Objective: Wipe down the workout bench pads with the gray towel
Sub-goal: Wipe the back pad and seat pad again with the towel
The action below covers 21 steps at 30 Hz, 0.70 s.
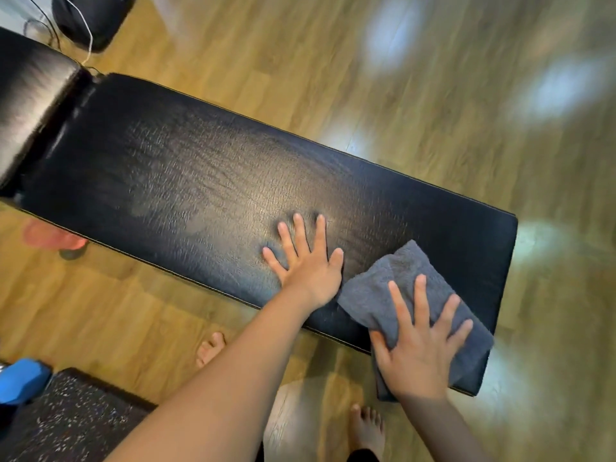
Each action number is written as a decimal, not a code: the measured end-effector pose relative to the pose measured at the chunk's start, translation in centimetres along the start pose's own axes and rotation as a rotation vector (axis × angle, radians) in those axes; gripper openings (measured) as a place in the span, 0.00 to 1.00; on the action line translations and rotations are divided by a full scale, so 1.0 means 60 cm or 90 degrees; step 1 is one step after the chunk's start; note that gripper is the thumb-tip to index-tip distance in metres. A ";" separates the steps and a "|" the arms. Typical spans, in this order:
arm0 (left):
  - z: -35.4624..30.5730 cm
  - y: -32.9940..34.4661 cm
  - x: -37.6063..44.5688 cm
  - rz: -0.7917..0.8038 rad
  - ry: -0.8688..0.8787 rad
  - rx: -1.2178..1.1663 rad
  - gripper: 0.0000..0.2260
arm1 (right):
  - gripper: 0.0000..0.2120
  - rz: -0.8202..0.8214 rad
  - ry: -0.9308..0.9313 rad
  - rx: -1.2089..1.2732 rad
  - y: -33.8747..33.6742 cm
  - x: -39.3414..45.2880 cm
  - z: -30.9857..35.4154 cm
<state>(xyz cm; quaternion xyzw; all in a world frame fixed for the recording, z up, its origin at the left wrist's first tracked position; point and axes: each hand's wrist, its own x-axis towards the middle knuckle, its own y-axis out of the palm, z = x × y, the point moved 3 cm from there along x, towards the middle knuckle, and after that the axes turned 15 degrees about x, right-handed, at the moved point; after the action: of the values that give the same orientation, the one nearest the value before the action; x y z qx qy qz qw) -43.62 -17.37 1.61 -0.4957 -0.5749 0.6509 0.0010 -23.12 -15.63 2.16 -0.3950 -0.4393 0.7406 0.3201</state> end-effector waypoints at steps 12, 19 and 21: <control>0.224 -0.075 -0.005 -0.306 0.131 -0.232 0.18 | 0.39 -0.020 -0.011 0.010 0.068 0.043 0.226; 0.449 -0.159 0.064 -0.420 -0.050 -0.181 0.18 | 0.39 -0.024 -0.041 0.026 0.100 0.071 0.357; 0.519 -0.176 0.076 -0.451 -0.134 -0.182 0.21 | 0.38 -0.023 -0.050 0.026 0.108 0.077 0.392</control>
<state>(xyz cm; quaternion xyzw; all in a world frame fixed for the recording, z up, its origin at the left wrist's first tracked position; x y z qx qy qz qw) -72.06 -34.46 1.84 -0.1923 -0.7923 0.5708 0.0978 -46.52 -23.85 2.00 -0.3510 -0.4431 0.7587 0.3238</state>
